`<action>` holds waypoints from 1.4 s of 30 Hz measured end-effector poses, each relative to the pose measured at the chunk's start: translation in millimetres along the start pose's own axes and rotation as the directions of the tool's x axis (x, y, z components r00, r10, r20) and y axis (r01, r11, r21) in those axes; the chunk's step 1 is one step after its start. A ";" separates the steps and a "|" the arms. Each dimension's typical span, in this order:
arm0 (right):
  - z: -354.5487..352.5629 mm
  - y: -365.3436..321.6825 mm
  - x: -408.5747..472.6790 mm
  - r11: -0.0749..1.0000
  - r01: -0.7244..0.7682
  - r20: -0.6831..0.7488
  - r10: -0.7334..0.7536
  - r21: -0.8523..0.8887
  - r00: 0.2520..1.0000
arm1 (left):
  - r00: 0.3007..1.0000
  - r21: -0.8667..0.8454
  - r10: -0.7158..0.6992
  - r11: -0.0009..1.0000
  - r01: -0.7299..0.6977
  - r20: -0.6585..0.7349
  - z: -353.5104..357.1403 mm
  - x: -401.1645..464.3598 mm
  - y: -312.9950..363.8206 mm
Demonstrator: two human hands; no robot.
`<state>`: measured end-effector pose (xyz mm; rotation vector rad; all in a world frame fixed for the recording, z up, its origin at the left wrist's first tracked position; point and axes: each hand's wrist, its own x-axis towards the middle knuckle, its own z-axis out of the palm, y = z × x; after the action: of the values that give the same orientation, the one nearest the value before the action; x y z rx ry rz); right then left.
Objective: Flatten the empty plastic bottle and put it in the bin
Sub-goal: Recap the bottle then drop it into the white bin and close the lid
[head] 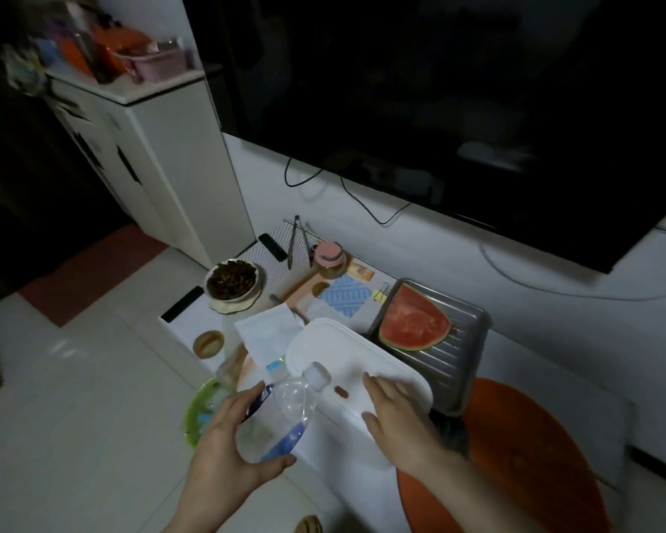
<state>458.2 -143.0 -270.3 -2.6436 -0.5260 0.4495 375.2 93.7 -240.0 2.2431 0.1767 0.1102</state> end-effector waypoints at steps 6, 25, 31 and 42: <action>43.0 -21.0 32.5 0.967 -0.091 0.184 0.137 -0.237 0.973 | 0.999 -0.004 0.014 1.000 -0.013 0.039 -35.0 34.3 -45.0; 59.5 -11.2 29.1 0.928 -0.127 0.173 0.197 -0.352 0.965 | 0.990 -0.056 -0.052 0.997 0.060 0.131 -43.1 52.6 -53.5; 27.0 -9.0 12.2 0.978 -0.147 -0.077 0.137 -0.146 0.988 | 0.985 -0.015 -0.020 1.000 0.023 0.170 -35.6 51.6 -53.8; -27.1 20.7 -9.0 0.963 -0.255 -0.280 0.270 0.091 0.921 | 0.929 0.237 0.193 0.932 -0.274 0.315 16.3 89.9 -35.6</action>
<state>466.7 -173.0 -254.0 -2.6732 -0.0651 0.1402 463.0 118.1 -276.3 2.5220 -0.2529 -0.1212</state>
